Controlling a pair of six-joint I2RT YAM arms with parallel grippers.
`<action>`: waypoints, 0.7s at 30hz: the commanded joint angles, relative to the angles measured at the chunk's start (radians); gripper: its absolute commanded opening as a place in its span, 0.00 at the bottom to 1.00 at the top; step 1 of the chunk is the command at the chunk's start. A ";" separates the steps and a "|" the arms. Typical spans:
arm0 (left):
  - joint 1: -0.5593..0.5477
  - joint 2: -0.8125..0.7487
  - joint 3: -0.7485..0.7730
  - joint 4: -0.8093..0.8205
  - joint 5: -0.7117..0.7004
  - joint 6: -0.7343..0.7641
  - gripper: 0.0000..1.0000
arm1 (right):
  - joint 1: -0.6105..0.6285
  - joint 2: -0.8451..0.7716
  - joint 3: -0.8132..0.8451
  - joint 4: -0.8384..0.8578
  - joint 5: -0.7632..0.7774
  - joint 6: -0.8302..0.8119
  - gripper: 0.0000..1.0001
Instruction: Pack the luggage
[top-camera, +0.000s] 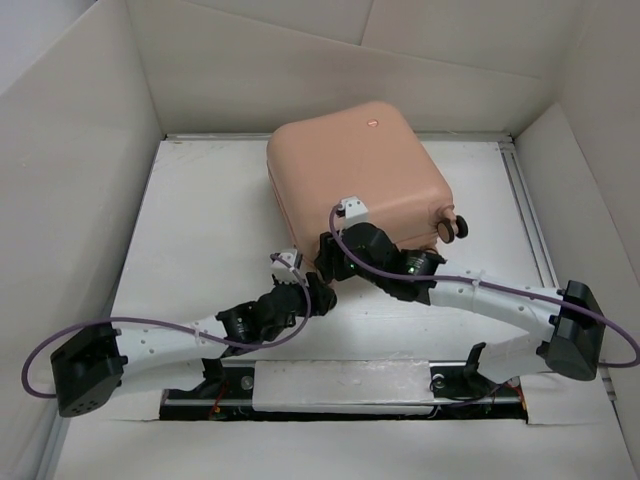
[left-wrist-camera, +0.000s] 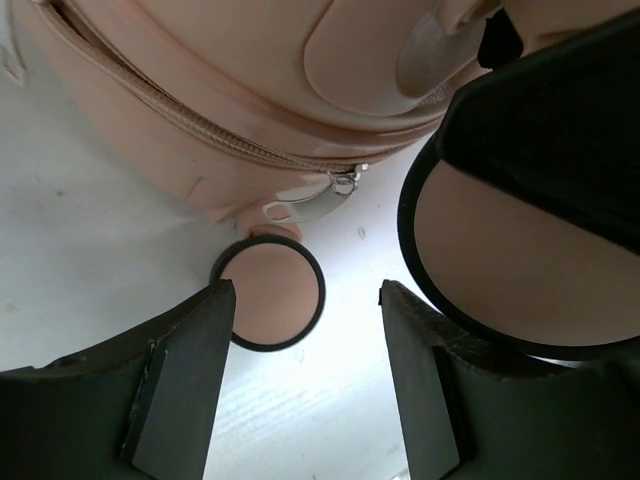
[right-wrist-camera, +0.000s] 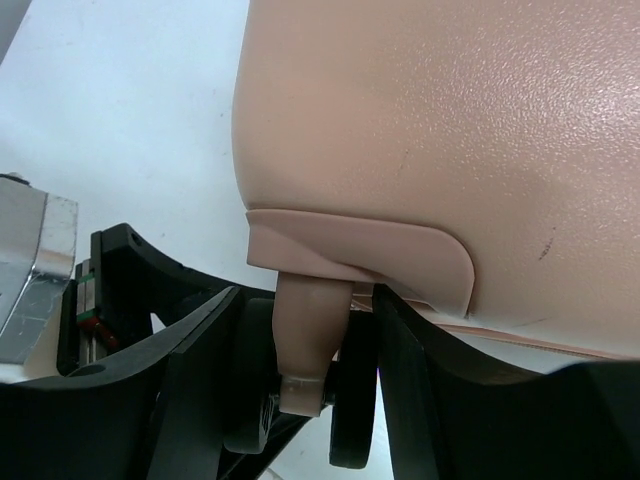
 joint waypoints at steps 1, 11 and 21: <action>0.005 0.043 0.069 0.149 -0.158 0.043 0.56 | -0.018 0.001 0.026 0.062 -0.074 -0.067 0.09; -0.149 0.288 0.203 0.206 -0.547 0.146 0.50 | -0.018 0.010 0.026 0.108 -0.219 -0.058 0.00; -0.149 0.482 0.311 0.244 -0.745 0.094 0.39 | -0.018 -0.053 -0.021 0.172 -0.335 -0.038 0.00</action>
